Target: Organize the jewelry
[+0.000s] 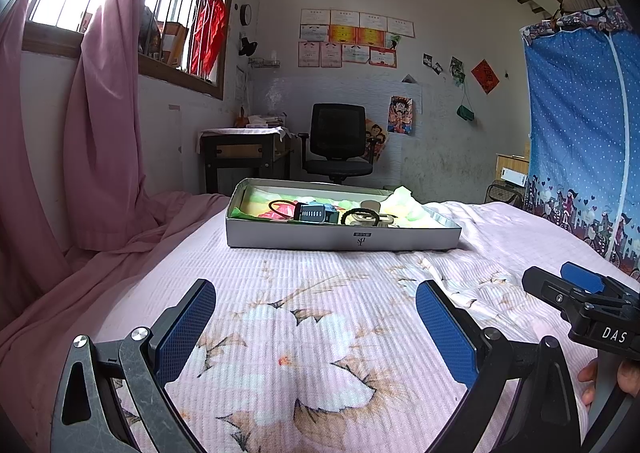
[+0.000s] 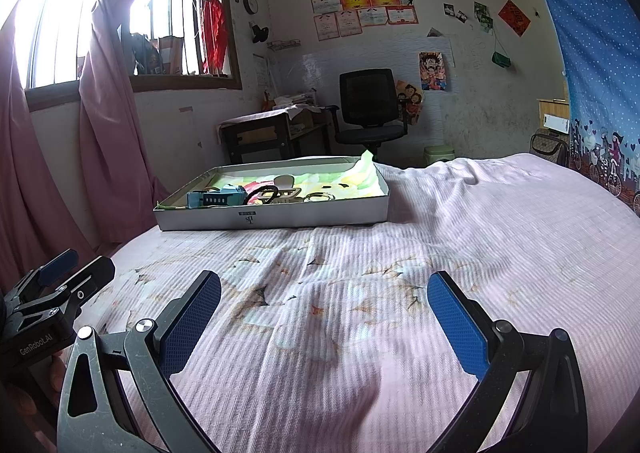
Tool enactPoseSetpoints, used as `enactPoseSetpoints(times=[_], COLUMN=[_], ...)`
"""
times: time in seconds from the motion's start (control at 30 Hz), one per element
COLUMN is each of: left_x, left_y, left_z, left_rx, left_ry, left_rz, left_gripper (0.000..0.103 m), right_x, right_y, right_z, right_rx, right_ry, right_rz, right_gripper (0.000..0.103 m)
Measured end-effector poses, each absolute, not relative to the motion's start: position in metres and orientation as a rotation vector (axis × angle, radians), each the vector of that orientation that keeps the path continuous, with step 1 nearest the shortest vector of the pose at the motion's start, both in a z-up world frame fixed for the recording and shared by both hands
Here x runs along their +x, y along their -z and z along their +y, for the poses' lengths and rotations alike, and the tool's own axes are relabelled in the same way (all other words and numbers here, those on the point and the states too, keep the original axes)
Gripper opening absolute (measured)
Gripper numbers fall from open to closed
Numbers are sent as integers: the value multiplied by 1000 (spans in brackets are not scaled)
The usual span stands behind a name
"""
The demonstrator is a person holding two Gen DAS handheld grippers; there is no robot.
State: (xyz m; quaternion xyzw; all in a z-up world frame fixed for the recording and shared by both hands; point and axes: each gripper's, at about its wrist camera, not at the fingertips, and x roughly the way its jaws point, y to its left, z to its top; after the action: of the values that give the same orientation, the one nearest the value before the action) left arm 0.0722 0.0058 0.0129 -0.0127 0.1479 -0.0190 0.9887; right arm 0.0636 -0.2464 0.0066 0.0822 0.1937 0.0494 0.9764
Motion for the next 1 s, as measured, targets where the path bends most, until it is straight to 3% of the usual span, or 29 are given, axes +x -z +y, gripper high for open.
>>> enactPoseSetpoints(times=[1.0], left_x=[72], left_y=[-11], left_z=[1], left_rx=[-15], left_ry=[34], left_rz=[297], left_gripper=[101], right_x=[64], right_y=[-7], right_z=[-246], right_rx=[165], right_ry=[-100], right_rz=[391], right_gripper=[102])
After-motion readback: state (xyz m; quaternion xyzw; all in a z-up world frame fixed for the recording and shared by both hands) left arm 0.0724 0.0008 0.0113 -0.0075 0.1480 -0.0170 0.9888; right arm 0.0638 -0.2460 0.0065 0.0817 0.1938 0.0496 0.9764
